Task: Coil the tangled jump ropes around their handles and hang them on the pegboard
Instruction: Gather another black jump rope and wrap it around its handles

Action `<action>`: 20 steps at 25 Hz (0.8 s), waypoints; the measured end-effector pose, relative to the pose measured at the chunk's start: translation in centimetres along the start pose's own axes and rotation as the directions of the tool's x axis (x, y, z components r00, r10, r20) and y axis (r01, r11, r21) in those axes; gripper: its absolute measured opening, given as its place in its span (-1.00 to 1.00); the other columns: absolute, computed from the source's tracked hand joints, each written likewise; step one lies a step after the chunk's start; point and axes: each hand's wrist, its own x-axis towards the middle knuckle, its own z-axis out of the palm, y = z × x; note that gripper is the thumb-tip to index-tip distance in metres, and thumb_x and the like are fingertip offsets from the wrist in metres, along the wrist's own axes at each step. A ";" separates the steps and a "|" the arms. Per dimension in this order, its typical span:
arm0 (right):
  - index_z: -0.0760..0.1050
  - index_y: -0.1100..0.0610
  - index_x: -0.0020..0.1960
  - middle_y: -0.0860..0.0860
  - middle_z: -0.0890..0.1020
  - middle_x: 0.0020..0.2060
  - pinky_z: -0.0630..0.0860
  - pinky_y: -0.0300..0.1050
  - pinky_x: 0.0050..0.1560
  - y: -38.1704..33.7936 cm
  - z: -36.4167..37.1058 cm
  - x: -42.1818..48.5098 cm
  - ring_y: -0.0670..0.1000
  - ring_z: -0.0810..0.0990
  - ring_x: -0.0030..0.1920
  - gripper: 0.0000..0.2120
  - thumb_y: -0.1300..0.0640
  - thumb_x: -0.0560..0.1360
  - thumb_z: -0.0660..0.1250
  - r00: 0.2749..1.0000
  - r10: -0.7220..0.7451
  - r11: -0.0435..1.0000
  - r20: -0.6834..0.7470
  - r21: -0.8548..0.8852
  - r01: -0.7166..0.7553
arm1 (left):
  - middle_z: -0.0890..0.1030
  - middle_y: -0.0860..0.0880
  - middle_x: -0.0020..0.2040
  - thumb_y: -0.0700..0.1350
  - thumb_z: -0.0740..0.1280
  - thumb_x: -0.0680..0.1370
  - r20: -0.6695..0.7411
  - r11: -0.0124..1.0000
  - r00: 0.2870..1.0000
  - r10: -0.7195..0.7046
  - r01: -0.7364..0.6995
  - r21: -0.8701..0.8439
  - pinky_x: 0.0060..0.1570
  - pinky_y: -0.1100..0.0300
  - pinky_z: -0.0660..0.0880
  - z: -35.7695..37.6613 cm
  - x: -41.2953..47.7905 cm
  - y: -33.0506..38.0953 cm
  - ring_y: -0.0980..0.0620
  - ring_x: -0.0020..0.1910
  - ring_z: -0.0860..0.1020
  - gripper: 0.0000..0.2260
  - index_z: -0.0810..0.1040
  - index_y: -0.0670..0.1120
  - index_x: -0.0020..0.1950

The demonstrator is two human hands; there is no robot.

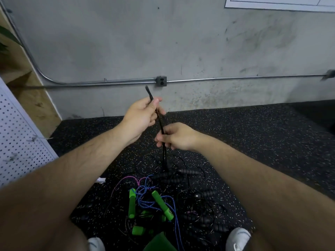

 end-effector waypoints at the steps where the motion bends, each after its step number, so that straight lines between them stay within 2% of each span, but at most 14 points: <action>1: 0.62 0.08 0.02 -0.01 0.74 -0.13 0.50 -0.08 -0.17 -0.3 -0.1 0.2 -0.06 0.56 -0.23 -0.89 0.12 0.63 0.31 0.996 -0.022 1.000 -0.086 0.010 0.023 | 0.58 -0.09 -0.11 -0.02 0.18 0.71 -0.006 0.999 1.000 -0.030 0.030 0.020 -0.38 0.25 0.25 -0.3 0.2 -0.3 0.13 -0.38 0.33 -0.77 0.59 -0.07 0.17; 2: 0.62 0.07 -0.03 -0.01 0.74 -0.16 0.50 -0.08 -0.19 -0.6 -0.4 0.4 -0.07 0.55 -0.28 -0.87 0.11 0.63 0.30 0.984 -0.041 0.999 -0.174 0.020 0.045 | 0.58 -0.08 -0.07 0.02 0.18 0.71 0.010 0.995 0.997 -0.081 0.081 0.054 -0.36 0.24 0.27 -0.8 0.3 -0.8 0.13 -0.36 0.36 -0.74 0.59 -0.07 0.20; 4: 0.63 0.09 -0.01 -0.03 0.72 -0.22 0.49 -0.16 -0.25 -1.3 -1.3 0.6 -0.13 0.52 -0.38 -0.85 0.08 0.63 0.30 0.944 -0.064 0.991 -0.324 0.088 0.098 | 0.59 -0.01 -0.06 -0.01 0.20 0.70 0.160 0.974 0.966 -0.203 0.182 0.137 -0.35 0.23 0.31 -1.6 -0.3 -2.3 0.13 -0.33 0.42 -0.75 0.56 -0.02 0.30; 6: 0.64 0.13 0.03 -0.03 0.72 -0.22 0.46 -0.23 -0.30 -1.8 -2.1 0.8 -0.18 0.49 -0.44 -0.84 0.09 0.63 0.31 0.921 -0.053 0.969 -0.386 0.202 0.140 | 0.62 0.00 -0.11 -0.08 0.26 0.67 0.323 0.924 0.903 -0.283 0.167 0.344 -0.35 0.22 0.35 -1.9 -1.5 -3.2 0.14 -0.33 0.45 -0.75 0.54 -0.01 0.34; 8: 0.64 0.16 0.03 0.00 0.73 -0.20 0.47 -0.24 -0.33 -2.1 -2.2 1.1 -0.15 0.47 -0.42 -0.85 0.13 0.63 0.32 0.919 -0.049 0.941 -0.392 0.292 0.174 | 0.62 0.09 -0.17 -0.09 0.31 0.65 0.329 0.878 0.904 -0.273 0.095 0.469 -0.33 0.21 0.39 -1.4 -1.9 -3.5 0.19 -0.37 0.46 -0.76 0.52 0.00 0.32; 10: 0.64 0.21 0.05 0.02 0.72 -0.20 0.48 -0.23 -0.33 -2.6 -2.0 1.2 -0.10 0.45 -0.40 -0.84 0.17 0.63 0.32 0.920 -0.032 0.896 -0.391 0.397 0.200 | 0.59 0.10 -0.18 -0.05 0.33 0.64 0.278 0.872 0.938 -0.206 0.047 0.487 -0.31 0.21 0.43 -0.9 -1.7 -3.0 0.19 -0.37 0.45 -0.75 0.51 0.06 0.33; 12: 0.63 0.25 0.08 0.05 0.72 -0.17 0.47 -0.24 -0.33 -3.0 -2.0 1.2 -0.09 0.45 -0.39 -0.82 0.19 0.64 0.30 0.914 -0.026 0.852 -0.405 0.469 0.232 | 0.59 0.12 -0.29 -0.06 0.28 0.67 0.295 0.873 0.939 -0.176 0.011 0.488 -0.32 0.24 0.43 -0.5 -1.6 -2.5 0.20 -0.41 0.44 -0.86 0.59 0.07 0.17; 13: 0.62 0.25 0.11 0.06 0.71 -0.14 0.47 -0.25 -0.33 -3.0 -2.0 1.2 -0.10 0.47 -0.36 -0.82 0.19 0.64 0.28 0.911 -0.028 0.847 -0.411 0.474 0.240 | 0.61 0.15 -0.34 -0.09 0.25 0.68 0.288 0.877 0.945 -0.153 -0.005 0.481 -0.34 0.25 0.41 -0.3 -1.6 -2.3 0.22 -0.44 0.44 -0.86 0.61 0.05 0.05; 15: 0.59 0.17 0.22 0.04 0.69 -0.03 0.45 -0.22 -0.26 -2.4 -2.5 1.1 -0.10 0.52 -0.24 -0.78 0.21 0.60 0.28 0.922 -0.033 0.917 -0.385 0.354 0.181 | 0.59 0.18 -0.41 -0.11 0.23 0.69 0.166 0.901 0.984 -0.069 -0.010 0.435 -0.37 0.25 0.38 -0.1 -1.1 -1.7 0.24 -0.48 0.43 -0.80 0.59 0.03 -0.07; 17: 0.57 0.06 0.27 -0.02 0.68 0.05 0.46 -0.19 -0.16 -1.7 -2.3 0.6 -0.08 0.59 -0.13 -0.68 0.18 0.53 0.32 0.970 -0.042 0.997 -0.240 0.050 0.055 | 0.59 0.14 -0.40 -0.10 0.21 0.70 0.022 0.951 1.000 0.000 -0.007 0.309 -0.37 0.26 0.37 -0.1 -0.4 -0.9 0.23 -0.46 0.44 -0.79 0.58 0.00 -0.06; 18: 0.58 0.03 0.24 -0.04 0.68 0.04 0.47 -0.19 -0.13 -1.3 -1.8 0.4 -0.06 0.62 -0.09 -0.71 0.14 0.52 0.36 0.989 -0.034 0.998 -0.147 -0.064 0.024 | 0.61 0.13 -0.33 -0.11 0.20 0.71 -0.006 0.972 1.000 0.014 -0.012 0.234 -0.37 0.27 0.38 -0.2 -0.1 -0.6 0.22 -0.43 0.44 -0.79 0.59 -0.03 -0.04; 19: 0.61 0.02 0.17 -0.07 0.69 -0.02 0.46 -0.21 -0.13 -0.9 -1.3 0.3 -0.08 0.63 -0.09 -0.79 0.10 0.53 0.40 0.995 -0.029 0.994 -0.091 -0.108 0.019 | 0.63 0.10 -0.26 -0.12 0.19 0.71 -0.009 0.983 1.000 0.021 -0.019 0.181 -0.36 0.27 0.38 -0.2 0.0 -0.3 0.21 -0.41 0.45 -0.79 0.59 -0.06 -0.01; 20: 0.63 0.02 0.07 -0.11 0.69 -0.12 0.44 -0.23 -0.15 -0.8 -0.8 0.3 -0.11 0.62 -0.14 -0.88 0.06 0.55 0.41 0.995 -0.034 0.994 -0.093 -0.111 0.024 | 0.64 0.07 -0.20 -0.12 0.19 0.71 0.001 0.988 1.000 0.023 -0.023 0.154 -0.37 0.27 0.38 -0.3 0.1 -0.3 0.19 -0.39 0.44 -0.79 0.60 -0.08 0.01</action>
